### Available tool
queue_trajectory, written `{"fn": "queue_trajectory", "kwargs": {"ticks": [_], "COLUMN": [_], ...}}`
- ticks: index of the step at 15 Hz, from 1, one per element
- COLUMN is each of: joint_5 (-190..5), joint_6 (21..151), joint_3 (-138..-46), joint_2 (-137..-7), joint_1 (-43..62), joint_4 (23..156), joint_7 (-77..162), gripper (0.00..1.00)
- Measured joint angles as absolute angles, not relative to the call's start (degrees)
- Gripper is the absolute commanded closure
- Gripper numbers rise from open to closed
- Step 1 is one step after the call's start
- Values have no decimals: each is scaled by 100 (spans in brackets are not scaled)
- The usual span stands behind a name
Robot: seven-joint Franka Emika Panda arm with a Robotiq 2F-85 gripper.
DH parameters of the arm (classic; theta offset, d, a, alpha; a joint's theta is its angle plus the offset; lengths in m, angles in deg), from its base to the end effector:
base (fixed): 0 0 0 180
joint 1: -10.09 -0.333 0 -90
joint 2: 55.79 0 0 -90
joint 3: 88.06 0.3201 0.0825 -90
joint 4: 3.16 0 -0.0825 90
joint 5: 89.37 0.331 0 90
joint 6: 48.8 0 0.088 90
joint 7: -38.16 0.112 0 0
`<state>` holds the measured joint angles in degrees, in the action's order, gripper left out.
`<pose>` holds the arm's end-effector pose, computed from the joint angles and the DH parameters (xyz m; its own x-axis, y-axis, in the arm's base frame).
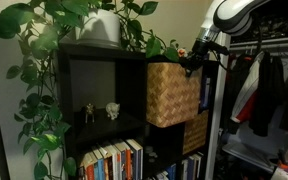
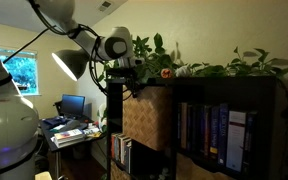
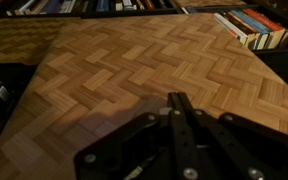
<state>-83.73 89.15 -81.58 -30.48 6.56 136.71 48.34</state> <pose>0.3918 0.0752 0.5260 0.9211 -0.0804 0.3810 -0.0410 -0.9931 -0.1102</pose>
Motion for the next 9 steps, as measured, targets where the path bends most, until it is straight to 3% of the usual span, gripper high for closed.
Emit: {"fn": "queue_trajectory", "kwargs": {"ticks": [9], "joint_5": [-8383], "joint_6": [9524], "joint_3": [-8170], "joint_2": [-3335], "joint_1": [658], "joint_4": [13636], "joint_7": [4741], "gripper": [97]}}
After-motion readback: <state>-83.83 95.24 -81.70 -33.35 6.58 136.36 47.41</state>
